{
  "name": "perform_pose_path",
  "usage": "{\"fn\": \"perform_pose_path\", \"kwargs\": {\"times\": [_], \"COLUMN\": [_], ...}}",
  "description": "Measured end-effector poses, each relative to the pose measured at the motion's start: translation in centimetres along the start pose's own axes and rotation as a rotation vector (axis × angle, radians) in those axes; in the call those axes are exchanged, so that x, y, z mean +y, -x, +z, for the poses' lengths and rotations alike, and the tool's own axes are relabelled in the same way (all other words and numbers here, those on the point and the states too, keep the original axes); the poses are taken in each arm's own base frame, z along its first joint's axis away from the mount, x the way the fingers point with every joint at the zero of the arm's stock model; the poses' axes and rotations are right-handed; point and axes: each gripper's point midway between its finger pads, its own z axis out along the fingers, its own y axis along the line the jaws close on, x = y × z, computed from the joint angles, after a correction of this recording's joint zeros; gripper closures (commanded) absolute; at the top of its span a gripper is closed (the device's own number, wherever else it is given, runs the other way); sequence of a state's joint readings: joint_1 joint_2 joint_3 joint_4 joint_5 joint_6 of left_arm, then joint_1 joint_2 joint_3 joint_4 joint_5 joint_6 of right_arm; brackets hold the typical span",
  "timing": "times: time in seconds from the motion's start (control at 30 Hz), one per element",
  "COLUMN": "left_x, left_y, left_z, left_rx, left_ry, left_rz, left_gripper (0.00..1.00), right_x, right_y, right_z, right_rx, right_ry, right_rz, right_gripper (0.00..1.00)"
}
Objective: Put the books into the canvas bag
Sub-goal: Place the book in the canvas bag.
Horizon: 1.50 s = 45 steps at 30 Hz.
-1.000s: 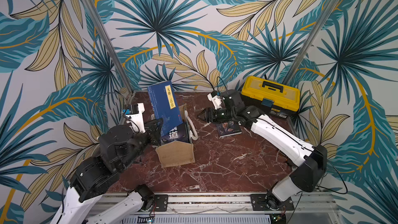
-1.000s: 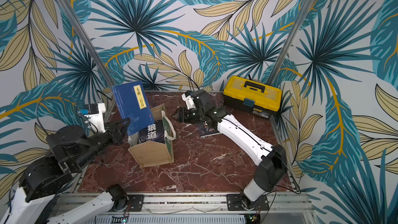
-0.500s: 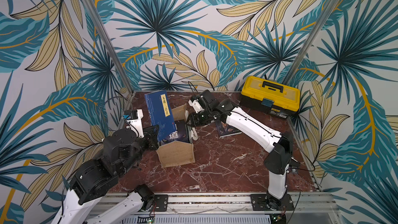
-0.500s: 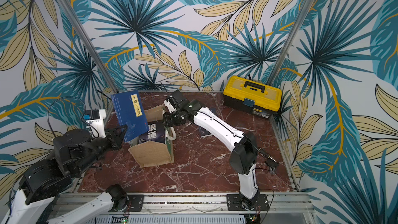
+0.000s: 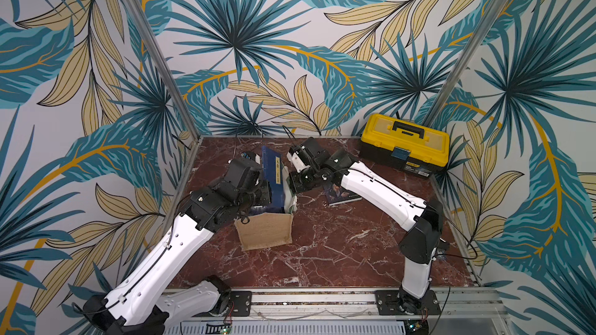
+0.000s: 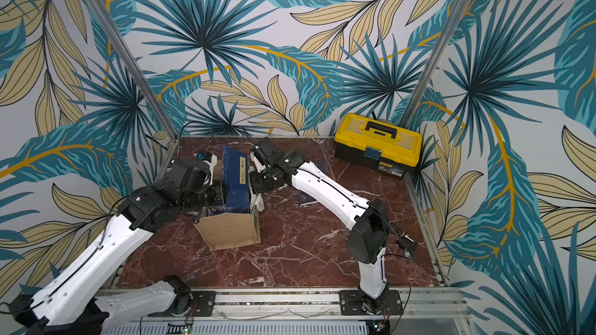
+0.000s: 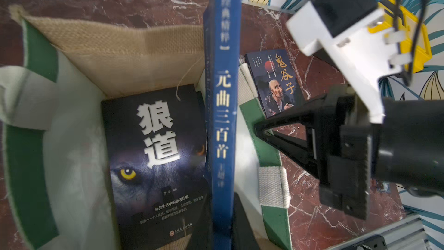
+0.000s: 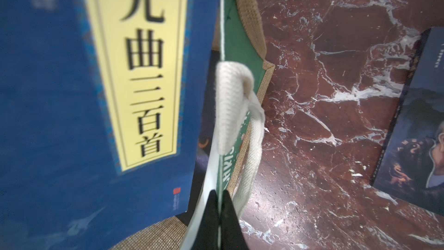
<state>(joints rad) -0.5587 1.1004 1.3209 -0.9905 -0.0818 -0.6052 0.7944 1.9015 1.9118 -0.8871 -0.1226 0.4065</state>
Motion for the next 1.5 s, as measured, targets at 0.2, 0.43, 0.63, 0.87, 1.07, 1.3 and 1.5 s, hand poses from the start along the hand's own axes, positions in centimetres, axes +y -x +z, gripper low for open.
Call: {"fn": "perform_pose_path", "kwargs": {"times": [0.2,0.43,0.63,0.87,1.07,1.3,1.5], "left_x": [0.7,0.8,0.5,0.4,1.2,3.8,5.7], "left_y": [0.3,-0.8,-2.1,-2.7,-3.5,-5.1,-5.8], "left_z": [-0.7,-1.9,-1.6,-1.3,1.2,6.3,7.3], "left_rx": [0.01,0.013,0.063,0.088,0.173,0.344,0.373], "left_ry": [-0.047,-0.096,-0.134,-0.146,-0.119,-0.069,-0.047], "left_rz": [-0.088,-0.11,-0.112,-0.108,-0.154,-0.262,-0.299], "left_gripper": [1.0,1.0,1.0,1.0,1.0,1.0,0.96], "right_x": [-0.3,-0.3,-0.3,-0.3,-0.2,-0.2,-0.2], "right_y": [0.2,0.3,0.3,0.3,0.3,0.3,0.3], "right_z": [-0.4,-0.8,-0.8,-0.9,-1.0,-1.0,-1.0], "right_rx": [-0.014,-0.025,-0.023,-0.023,-0.023,-0.021,-0.021], "right_ry": [-0.017,-0.021,-0.023,-0.022,-0.02,-0.018,-0.018], "right_rz": [-0.001,-0.001,-0.001,-0.001,-0.001,-0.001,-0.001], "right_gripper": [1.0,1.0,1.0,1.0,1.0,1.0,1.0]}}
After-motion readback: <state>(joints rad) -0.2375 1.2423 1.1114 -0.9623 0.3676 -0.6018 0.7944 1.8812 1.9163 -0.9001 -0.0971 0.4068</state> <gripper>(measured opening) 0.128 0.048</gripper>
